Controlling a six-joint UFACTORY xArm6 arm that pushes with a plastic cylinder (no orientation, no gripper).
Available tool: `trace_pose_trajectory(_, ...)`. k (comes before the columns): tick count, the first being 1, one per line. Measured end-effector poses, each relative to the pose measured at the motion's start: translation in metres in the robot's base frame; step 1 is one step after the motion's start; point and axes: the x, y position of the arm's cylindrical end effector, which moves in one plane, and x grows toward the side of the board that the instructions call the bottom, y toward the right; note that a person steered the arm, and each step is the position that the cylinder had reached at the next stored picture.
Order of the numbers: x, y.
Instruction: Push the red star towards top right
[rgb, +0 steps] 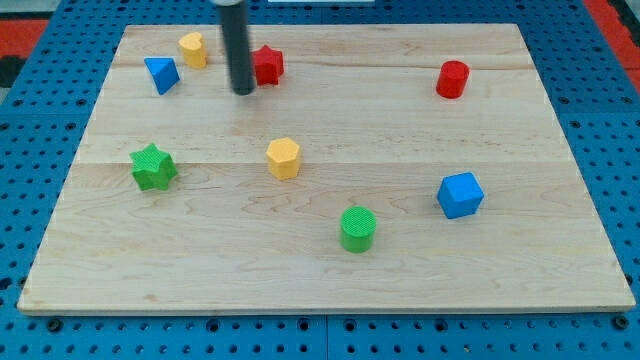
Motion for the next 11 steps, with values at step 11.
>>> trace_pose_trajectory(11,-0.011,0.092)
